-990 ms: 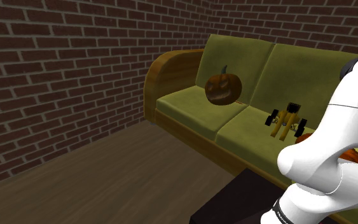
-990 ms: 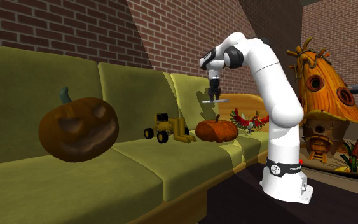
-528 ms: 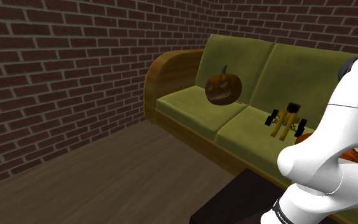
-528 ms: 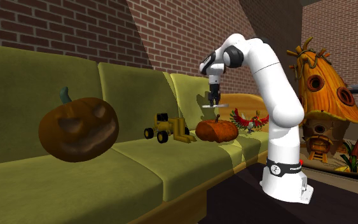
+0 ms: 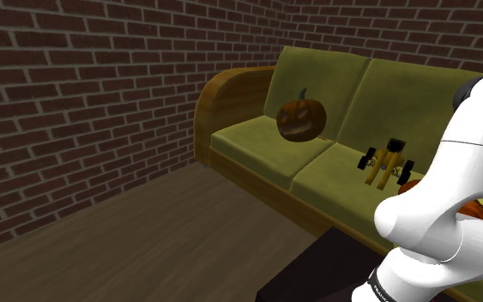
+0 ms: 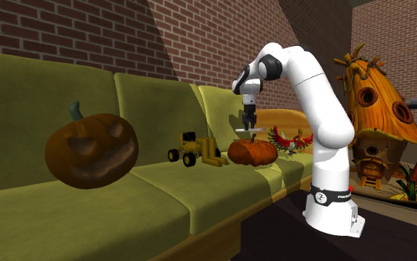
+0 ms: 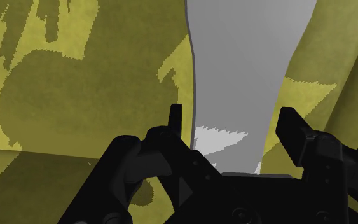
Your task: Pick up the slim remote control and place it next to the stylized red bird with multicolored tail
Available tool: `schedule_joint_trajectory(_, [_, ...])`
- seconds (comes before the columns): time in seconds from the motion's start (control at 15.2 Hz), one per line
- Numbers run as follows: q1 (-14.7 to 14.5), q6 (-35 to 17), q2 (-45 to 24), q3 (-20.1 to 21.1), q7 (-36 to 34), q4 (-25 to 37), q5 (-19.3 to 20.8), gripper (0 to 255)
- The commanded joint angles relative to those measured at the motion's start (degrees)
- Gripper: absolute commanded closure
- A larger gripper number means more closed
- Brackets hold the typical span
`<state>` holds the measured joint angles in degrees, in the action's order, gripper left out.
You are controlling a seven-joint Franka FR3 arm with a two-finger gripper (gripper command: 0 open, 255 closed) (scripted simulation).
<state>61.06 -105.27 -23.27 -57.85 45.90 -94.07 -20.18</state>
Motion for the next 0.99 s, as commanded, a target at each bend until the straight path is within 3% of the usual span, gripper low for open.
schedule_joint_trajectory(0.0, [-0.3,-1.6,0.0,0.1,0.2,-1.7,-0.2,255])
schedule_joint_trajectory(0.92, [1.0,-10.4,-3.8,2.8,2.8,-8.1,-4.2,255])
